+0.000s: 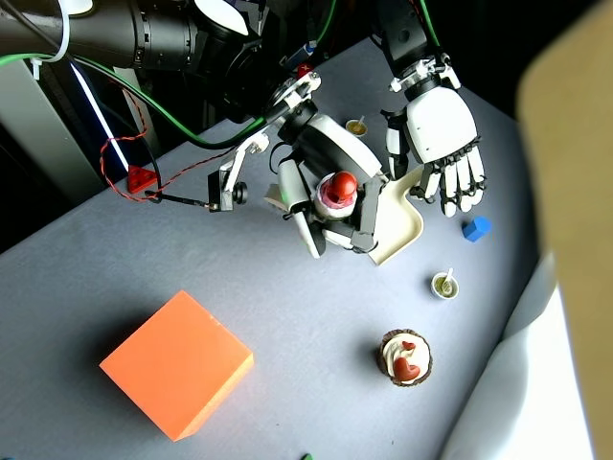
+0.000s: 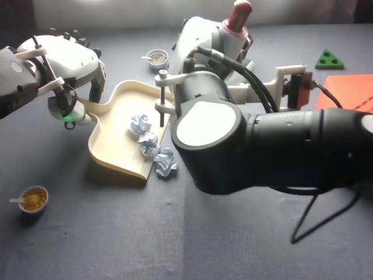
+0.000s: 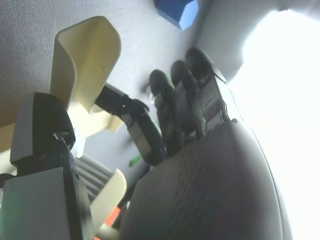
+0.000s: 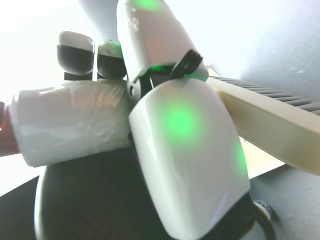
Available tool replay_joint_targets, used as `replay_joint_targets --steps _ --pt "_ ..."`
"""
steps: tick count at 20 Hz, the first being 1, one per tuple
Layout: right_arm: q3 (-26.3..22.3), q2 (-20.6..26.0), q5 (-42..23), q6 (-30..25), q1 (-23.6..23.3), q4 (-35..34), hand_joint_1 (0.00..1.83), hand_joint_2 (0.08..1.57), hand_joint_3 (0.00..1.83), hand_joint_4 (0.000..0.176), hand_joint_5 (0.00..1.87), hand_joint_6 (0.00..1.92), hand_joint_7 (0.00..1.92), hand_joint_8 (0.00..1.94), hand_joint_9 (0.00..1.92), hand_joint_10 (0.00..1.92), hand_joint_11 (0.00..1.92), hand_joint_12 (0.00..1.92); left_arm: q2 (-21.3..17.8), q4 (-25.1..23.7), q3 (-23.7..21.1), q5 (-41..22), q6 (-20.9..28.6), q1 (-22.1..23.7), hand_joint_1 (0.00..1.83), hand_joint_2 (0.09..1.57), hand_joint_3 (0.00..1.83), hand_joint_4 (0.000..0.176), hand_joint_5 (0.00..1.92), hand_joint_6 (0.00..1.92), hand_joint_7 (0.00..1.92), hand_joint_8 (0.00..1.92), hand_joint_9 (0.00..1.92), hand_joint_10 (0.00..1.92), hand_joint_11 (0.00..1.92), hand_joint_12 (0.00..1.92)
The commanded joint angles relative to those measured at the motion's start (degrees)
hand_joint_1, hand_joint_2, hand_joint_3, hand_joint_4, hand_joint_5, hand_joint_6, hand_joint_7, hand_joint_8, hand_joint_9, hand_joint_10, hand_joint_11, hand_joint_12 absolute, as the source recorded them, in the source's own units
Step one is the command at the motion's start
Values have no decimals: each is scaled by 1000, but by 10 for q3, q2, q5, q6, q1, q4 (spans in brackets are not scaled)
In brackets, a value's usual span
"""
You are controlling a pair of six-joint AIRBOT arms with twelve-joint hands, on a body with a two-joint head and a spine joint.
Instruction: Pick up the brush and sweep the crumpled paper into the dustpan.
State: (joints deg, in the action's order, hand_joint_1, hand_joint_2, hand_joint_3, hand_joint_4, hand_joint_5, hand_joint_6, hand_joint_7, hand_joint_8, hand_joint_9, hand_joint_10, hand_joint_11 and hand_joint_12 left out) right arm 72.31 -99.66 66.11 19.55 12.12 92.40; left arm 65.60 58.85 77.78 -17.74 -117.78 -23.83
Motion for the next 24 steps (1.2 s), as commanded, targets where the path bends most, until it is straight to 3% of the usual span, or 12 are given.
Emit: replay_joint_targets --steps 1,13,24 --pt "8 -2 19 4 -6 64 1619 1175 1 176 1007 1921 1031 1941 1016 1921 887 1921 -3 -13 0 -50 -2 2 1149 1078 0 0 1071 827 432 5 274 6 93 443" --pt "78 -63 -15 -40 -8 107 1587 1173 0 176 980 1921 1024 1941 983 1921 934 1921 -3 -13 1 -50 -2 1 1130 1088 0 0 1047 869 429 3 283 4 94 479" --pt "113 -80 -42 -152 -4 172 1581 1168 1 176 1001 1921 1043 1941 1002 1921 935 1921 -3 -11 2 -50 -2 1 1127 1089 1 0 1042 877 413 1 257 0 74 466"
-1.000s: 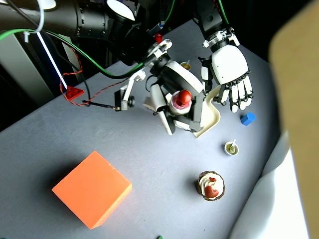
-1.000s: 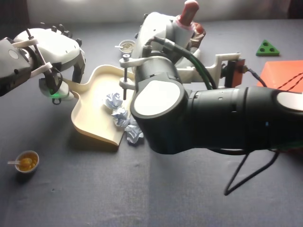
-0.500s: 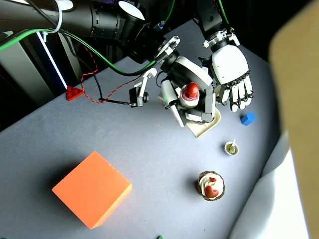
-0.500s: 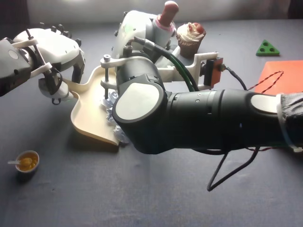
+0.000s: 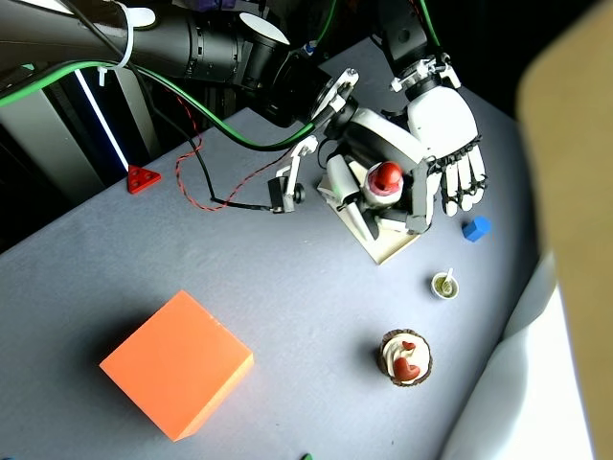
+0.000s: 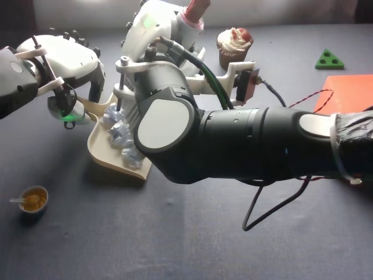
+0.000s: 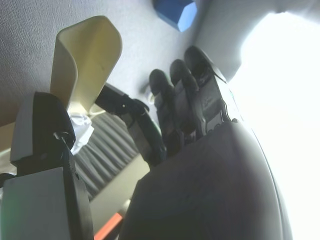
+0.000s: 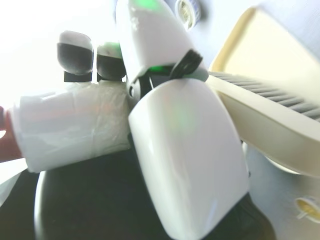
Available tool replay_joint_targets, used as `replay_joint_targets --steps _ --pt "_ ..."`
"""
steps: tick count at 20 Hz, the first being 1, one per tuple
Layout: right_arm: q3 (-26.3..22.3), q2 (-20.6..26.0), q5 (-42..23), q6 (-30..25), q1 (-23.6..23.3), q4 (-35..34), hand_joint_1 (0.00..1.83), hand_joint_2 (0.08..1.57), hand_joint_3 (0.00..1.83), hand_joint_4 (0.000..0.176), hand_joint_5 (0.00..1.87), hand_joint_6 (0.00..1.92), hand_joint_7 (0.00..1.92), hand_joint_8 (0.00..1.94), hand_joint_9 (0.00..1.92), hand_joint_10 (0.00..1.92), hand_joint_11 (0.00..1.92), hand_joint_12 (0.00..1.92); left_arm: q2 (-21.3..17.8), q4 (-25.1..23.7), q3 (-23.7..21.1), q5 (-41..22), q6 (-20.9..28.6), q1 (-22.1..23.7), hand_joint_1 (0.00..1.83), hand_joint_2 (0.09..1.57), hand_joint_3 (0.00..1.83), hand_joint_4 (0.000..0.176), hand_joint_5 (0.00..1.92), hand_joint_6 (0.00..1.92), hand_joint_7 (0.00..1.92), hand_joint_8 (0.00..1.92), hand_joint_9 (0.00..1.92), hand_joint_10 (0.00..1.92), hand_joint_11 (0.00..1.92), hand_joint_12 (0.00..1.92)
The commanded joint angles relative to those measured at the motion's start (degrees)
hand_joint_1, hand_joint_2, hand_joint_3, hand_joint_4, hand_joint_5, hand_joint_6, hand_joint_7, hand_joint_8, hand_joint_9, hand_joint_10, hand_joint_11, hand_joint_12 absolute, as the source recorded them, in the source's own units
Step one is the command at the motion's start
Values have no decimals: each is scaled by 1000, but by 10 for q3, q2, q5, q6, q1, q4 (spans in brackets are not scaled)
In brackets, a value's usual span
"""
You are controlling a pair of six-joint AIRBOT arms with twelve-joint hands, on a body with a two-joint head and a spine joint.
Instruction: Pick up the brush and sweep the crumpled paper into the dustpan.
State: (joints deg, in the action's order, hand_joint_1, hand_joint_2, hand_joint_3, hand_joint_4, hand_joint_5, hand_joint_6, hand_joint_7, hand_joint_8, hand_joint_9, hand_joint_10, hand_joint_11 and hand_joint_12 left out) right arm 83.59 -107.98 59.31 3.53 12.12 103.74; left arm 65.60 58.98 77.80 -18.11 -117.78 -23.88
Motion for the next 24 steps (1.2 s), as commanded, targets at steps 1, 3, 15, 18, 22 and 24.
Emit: replay_joint_targets --steps 1,3,15,18,22,24 --pt "2 2 26 2 -4 60 1578 1166 0 176 1011 1921 1051 1941 1007 1921 957 1921 -3 -13 2 -46 -2 2 1129 1093 1 0 1035 888 399 1 247 0 66 463" --pt "2 2 26 -7 -4 63 1602 1164 0 176 1021 1921 1057 1941 1016 1921 969 1921 -3 -13 2 -47 -2 2 1137 1079 0 0 1068 833 418 2 269 3 107 474" --pt "-37 31 46 -22 9 113 1610 1165 0 176 994 1921 1031 1941 992 1921 958 1921 -3 -12 3 -46 -2 4 1132 1089 0 0 1044 874 424 3 279 3 85 488" --pt "-49 43 46 -22 12 120 1604 1168 0 176 991 1921 1023 1941 980 1921 940 1921 -3 -12 3 -45 -2 4 1134 1101 1 0 1016 916 395 0 241 0 44 495" --pt "-65 62 44 -25 10 126 1585 1171 1 176 987 1921 1014 1941 958 1921 918 1921 -3 -12 4 -44 -2 4 1142 1083 0 0 1059 848 423 5 266 5 82 511" --pt "-69 68 44 -26 8 126 1601 1168 0 176 988 1921 1019 1941 976 1921 934 1921 -3 -12 5 -41 -2 4 1144 1081 0 0 1064 839 427 5 276 8 87 513"
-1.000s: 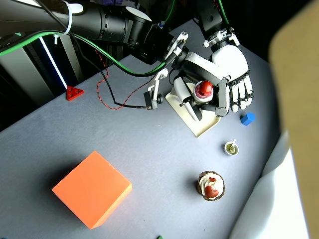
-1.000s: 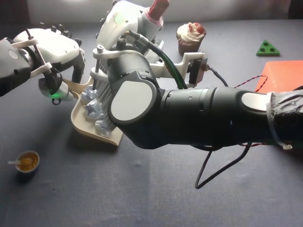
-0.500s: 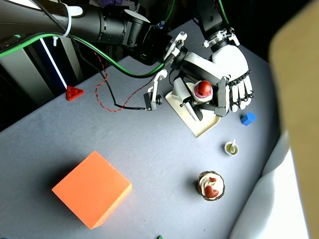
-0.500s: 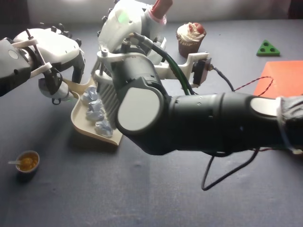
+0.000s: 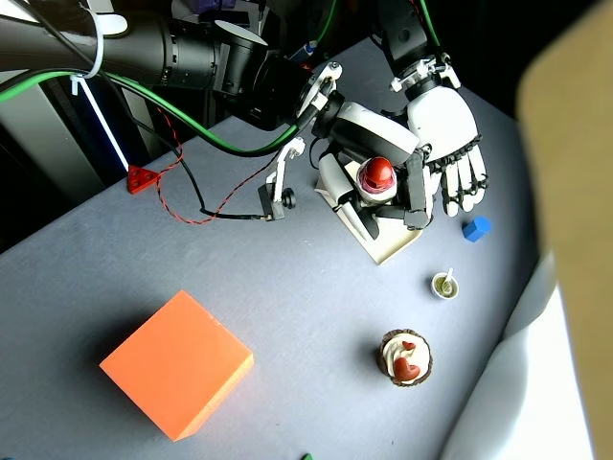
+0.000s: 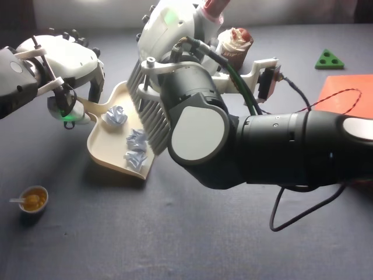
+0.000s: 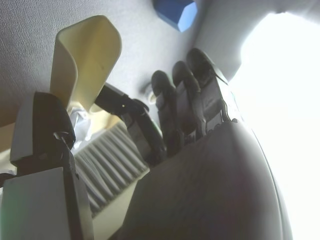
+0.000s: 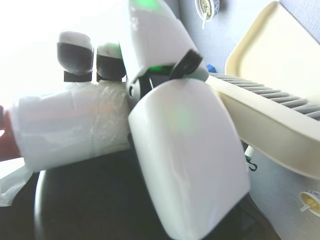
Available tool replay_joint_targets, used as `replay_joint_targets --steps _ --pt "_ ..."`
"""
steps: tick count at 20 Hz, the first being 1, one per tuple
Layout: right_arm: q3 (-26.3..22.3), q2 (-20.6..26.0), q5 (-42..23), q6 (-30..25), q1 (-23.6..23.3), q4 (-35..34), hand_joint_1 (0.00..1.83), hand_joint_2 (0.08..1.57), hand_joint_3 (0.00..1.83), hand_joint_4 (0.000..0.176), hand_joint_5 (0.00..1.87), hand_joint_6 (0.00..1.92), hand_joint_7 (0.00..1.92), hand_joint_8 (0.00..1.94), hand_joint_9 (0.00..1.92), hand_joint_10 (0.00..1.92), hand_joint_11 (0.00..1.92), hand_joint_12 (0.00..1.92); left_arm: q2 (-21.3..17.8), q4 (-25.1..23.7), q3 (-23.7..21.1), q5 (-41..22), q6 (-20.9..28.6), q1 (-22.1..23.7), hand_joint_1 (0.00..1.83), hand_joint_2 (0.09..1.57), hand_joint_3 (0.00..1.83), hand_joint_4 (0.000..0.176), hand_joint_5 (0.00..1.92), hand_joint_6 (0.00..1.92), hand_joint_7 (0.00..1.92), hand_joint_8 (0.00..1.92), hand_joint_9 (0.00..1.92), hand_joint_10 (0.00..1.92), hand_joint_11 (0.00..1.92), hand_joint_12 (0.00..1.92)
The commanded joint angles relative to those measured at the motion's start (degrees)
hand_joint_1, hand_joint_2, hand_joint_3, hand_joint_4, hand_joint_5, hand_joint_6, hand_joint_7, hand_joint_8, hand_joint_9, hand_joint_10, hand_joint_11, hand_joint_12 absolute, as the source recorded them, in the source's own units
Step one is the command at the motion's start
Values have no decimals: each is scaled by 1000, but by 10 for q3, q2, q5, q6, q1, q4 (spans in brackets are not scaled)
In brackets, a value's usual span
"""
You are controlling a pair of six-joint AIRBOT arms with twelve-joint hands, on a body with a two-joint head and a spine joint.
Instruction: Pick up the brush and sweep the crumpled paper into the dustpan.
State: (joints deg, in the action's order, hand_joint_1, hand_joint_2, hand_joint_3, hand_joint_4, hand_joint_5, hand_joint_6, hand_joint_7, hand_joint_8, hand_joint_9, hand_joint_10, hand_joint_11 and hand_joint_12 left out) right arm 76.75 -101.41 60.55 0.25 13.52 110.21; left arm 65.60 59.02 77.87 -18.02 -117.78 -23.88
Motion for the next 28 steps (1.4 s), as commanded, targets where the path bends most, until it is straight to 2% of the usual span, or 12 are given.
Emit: replay_joint_targets --steps 1,6,9,19,25,28 --pt "-4 4 31 14 -7 57 1605 1171 1 176 1011 1921 1049 1941 1026 1921 811 1921 -4 -12 4 -41 -2 3 1161 1070 0 0 1087 797 441 4 289 6 99 513" --pt "-34 22 32 37 -12 38 1615 1163 0 176 1014 1921 1055 1941 1026 1921 943 1921 -4 -12 5 -41 -2 2 1149 1071 0 0 1083 805 432 4 283 2 99 506" --pt "-38 23 30 51 -9 30 1597 1169 0 176 991 1921 1025 1941 993 1921 925 1921 -3 -7 4 -43 -2 1 1150 1081 2 0 1059 845 429 1 281 1 89 500" --pt "-9 -10 21 26 -16 15 1590 1176 1 176 992 1921 1044 1941 1015 1921 962 1921 -2 -2 2 -53 0 -6 1146 1086 0 0 1049 863 433 5 276 2 92 518" --pt "-10 -21 22 3 -17 45 1602 1164 0 176 992 1921 1031 1941 990 1921 976 1921 -2 -1 2 -56 3 -7 1139 1089 1 0 1042 874 413 0 247 0 61 509" --pt "-19 -9 27 3 -13 74 1590 1165 0 176 988 1921 1027 1941 983 1921 970 1921 -2 -1 2 -59 10 -9 1156 1076 0 0 1072 824 440 3 274 3 85 504"
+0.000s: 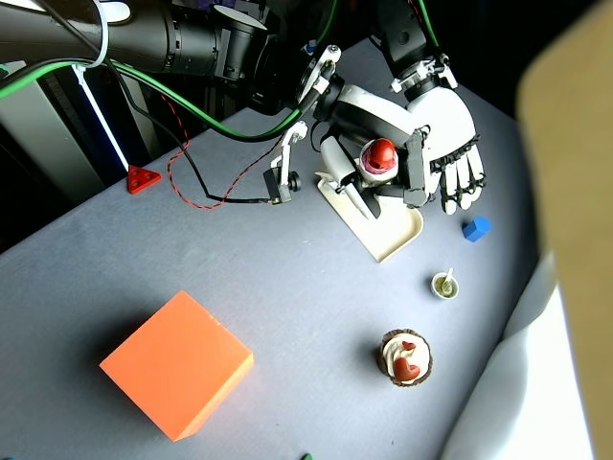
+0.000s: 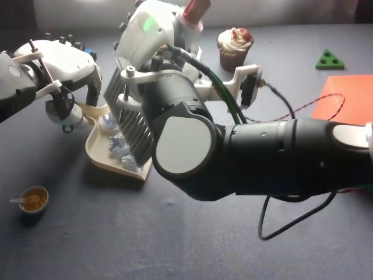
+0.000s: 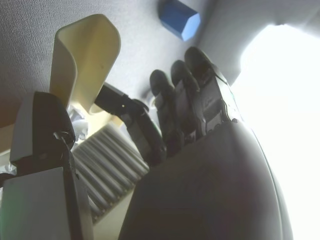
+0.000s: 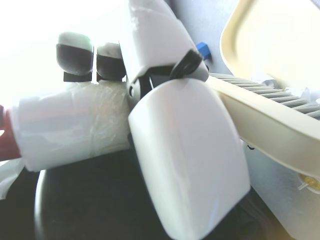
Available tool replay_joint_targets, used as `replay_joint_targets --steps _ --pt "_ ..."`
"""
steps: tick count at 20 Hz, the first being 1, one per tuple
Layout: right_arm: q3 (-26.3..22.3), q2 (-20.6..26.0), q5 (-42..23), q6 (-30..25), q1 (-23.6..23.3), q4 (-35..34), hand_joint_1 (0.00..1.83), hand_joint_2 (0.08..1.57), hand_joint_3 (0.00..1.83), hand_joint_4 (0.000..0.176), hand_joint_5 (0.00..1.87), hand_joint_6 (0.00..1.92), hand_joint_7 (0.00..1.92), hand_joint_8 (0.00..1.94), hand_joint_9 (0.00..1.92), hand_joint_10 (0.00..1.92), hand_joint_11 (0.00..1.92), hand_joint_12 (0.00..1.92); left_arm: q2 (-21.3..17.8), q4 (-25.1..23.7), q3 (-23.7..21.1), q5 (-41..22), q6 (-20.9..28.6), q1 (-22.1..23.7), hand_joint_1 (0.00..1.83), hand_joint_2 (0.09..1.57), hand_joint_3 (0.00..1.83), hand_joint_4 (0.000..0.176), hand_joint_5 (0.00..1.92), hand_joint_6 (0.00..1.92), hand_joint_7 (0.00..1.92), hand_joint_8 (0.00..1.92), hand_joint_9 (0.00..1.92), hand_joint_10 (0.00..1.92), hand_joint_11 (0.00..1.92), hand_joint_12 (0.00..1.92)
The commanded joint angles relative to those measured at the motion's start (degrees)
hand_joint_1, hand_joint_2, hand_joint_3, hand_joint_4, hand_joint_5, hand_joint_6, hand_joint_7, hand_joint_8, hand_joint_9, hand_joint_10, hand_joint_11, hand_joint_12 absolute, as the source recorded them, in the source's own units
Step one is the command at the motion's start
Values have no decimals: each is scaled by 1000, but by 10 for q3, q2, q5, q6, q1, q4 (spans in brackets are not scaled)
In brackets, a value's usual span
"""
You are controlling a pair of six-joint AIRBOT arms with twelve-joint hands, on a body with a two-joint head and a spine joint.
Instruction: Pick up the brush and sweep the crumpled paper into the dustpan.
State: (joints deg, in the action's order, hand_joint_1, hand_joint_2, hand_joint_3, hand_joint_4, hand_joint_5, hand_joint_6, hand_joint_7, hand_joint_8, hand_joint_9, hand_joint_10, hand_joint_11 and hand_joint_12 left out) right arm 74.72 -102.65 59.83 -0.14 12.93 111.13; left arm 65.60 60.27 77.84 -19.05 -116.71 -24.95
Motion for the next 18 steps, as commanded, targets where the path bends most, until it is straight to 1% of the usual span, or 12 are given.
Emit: replay_joint_targets --steps 1,4,5,7,10,11,14,15,16,18 --pt "-2 8 34 7 -6 67 1590 1165 0 176 988 1921 1027 1941 983 1921 970 1921 -2 -14 1 -50 0 1 1156 1076 0 0 1072 824 440 3 274 3 85 504" --pt "-5 23 34 7 -5 67 1576 1160 0 176 991 1921 1038 1941 990 1921 989 1921 -2 -14 -1 -56 2 0 1140 1080 1 0 1061 843 423 5 270 1 91 501" --pt "-7 27 34 4 -6 69 1580 1160 0 176 991 1921 1032 1941 967 1921 973 1921 -2 -14 -1 -57 3 0 1161 1073 0 0 1078 813 447 4 285 2 104 501" --pt "-19 43 34 -10 -7 81 1566 1164 1 176 990 1921 1031 1941 966 1921 959 1921 -3 -14 -2 -57 3 -1 1146 1085 2 0 1051 859 429 0 270 1 92 498" --pt "-60 88 26 -27 -14 86 1596 1168 2 176 991 1921 1034 1941 984 1921 958 1921 -2 -15 -2 -58 2 -1 1144 1085 1 0 1050 861 435 2 269 0 73 490" --pt "-77 109 11 -47 -16 86 1591 1173 3 176 985 1921 1031 1941 981 1921 957 1921 -2 -15 -1 -58 2 -1 1151 1082 0 0 1058 847 435 2 270 0 74 488" --pt "-136 185 -56 -146 -18 92 1581 1169 0 176 976 1921 1035 1941 1002 1921 955 1921 -4 -15 -1 -56 2 -1 1130 1088 1 0 1045 872 424 2 262 1 78 483" --pt "-151 208 -69 -163 -18 92 1571 1172 0 176 966 1921 1015 1941 987 1921 930 1921 -4 -16 -1 -56 2 -1 1149 1077 0 0 1071 826 416 2 246 1 72 479" --pt "-165 230 -81 -177 -18 87 1585 1169 0 176 975 1921 1014 1941 989 1921 930 1921 -4 -16 -2 -56 2 -1 1140 1083 1 0 1057 850 398 2 226 0 59 481" --pt "-187 264 -101 -207 -17 59 1583 1171 0 176 992 1921 1046 1941 1024 1921 960 1921 -4 -16 -3 -57 2 -1 1147 1078 0 0 1071 828 399 0 226 0 39 478"
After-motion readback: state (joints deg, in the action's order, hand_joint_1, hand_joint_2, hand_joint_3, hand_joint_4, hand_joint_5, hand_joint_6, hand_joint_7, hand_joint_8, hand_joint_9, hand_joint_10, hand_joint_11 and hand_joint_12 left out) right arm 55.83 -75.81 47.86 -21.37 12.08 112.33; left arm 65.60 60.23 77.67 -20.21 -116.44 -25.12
